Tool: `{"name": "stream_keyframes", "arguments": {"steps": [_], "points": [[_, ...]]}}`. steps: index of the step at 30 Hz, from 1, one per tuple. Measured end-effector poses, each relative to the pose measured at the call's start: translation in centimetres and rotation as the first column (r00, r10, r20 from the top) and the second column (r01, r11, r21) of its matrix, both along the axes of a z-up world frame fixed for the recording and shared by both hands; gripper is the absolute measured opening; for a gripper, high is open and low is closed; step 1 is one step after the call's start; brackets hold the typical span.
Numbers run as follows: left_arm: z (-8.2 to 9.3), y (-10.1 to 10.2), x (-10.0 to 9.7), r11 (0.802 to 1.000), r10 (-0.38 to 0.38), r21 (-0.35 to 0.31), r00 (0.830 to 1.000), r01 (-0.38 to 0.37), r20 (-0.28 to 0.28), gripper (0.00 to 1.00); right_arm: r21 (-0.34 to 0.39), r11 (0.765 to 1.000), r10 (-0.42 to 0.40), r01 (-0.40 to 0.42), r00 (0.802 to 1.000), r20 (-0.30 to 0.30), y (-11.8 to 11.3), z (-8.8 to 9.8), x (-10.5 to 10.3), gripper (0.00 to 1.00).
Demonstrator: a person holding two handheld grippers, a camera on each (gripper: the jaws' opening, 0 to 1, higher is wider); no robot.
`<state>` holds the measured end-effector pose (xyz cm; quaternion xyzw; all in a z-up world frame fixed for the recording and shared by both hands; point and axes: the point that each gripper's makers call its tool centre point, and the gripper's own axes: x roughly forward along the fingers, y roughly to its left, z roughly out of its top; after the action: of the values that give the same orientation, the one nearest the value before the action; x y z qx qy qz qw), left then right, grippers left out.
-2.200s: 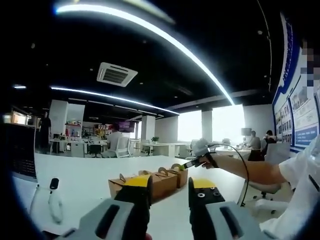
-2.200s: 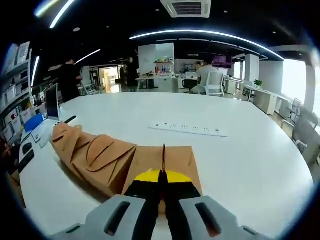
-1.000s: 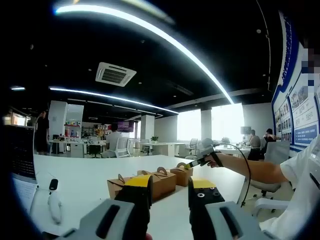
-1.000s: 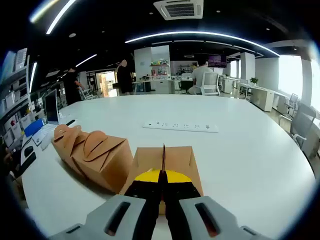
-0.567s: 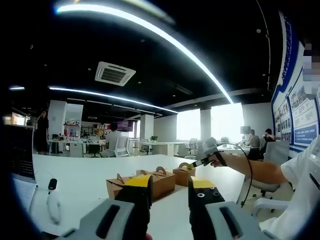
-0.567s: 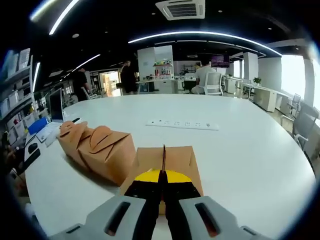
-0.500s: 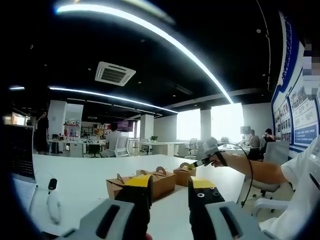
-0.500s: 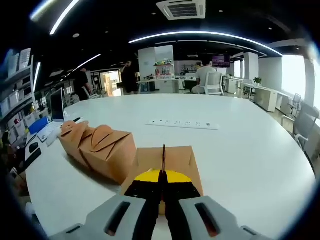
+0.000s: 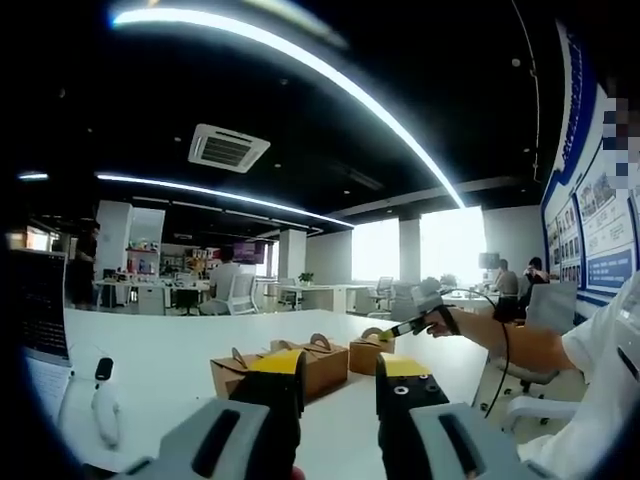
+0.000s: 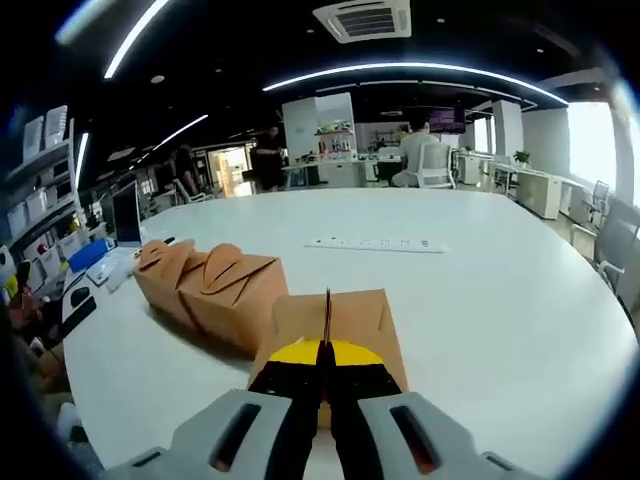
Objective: Pick up one paper box from the group, open the paper box, and remove the item inside
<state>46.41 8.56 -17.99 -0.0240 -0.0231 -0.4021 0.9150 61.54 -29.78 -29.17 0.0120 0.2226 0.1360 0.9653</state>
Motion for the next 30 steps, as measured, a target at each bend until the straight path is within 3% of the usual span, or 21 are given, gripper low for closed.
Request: {"name": "stream_keyframes", "arguments": {"steps": [18, 30], "points": [[-0.2, -0.4, -0.1, 1.0, -0.015, 0.007, 1.0, 0.015, -0.002, 0.3, -0.008, 0.999, 0.048, -0.049, 0.999, -0.013, -0.8, 0.4, 0.5, 0.03], [-0.4, -0.7, -0.3, 1.0, -0.018, 0.016, 1.0, 0.018, -0.001, 0.3, 0.006, 0.995, 0.095, -0.095, 0.995, -0.018, -0.5, 0.6, -1.1, 0.03]]}}
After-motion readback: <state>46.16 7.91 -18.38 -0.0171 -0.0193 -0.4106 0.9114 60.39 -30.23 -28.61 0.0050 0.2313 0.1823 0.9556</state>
